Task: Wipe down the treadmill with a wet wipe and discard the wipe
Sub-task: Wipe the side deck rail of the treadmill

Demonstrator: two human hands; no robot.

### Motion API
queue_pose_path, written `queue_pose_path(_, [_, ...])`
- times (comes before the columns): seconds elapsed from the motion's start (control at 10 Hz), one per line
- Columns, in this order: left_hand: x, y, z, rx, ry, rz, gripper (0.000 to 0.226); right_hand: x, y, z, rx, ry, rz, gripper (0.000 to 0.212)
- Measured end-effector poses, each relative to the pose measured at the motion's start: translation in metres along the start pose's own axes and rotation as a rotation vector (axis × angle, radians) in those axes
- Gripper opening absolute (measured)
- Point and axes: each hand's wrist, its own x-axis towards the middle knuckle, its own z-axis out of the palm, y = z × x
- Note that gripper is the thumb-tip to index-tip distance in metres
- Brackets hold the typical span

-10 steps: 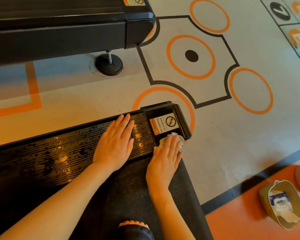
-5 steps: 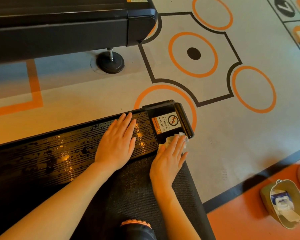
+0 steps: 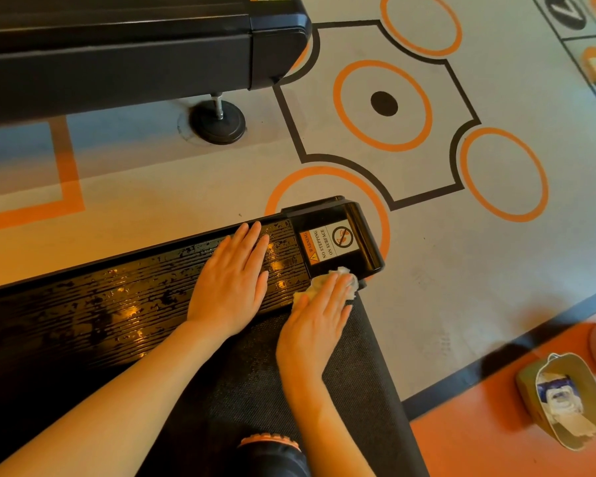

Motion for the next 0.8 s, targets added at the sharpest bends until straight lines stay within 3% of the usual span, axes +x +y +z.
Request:
queue_pose_path(0.2, [0.0, 0.0, 0.0, -0.013, 0.015, -0.004, 0.053, 0.043, 0.002, -0.012, 0.074, 0.036, 0.144, 0.061])
queue_pose_path(0.4, [0.0, 0.0, -0.001, -0.012, 0.002, 0.0, 0.059, 0.01, 0.005, -0.008, -0.045, -0.016, 0.002, 0.058])
queue_pose_path(0.8, [0.0, 0.001, -0.002, 0.0, -0.008, -0.003, 0.06, 0.027, 0.011, -0.011, -0.069, -0.019, -0.022, 0.057])
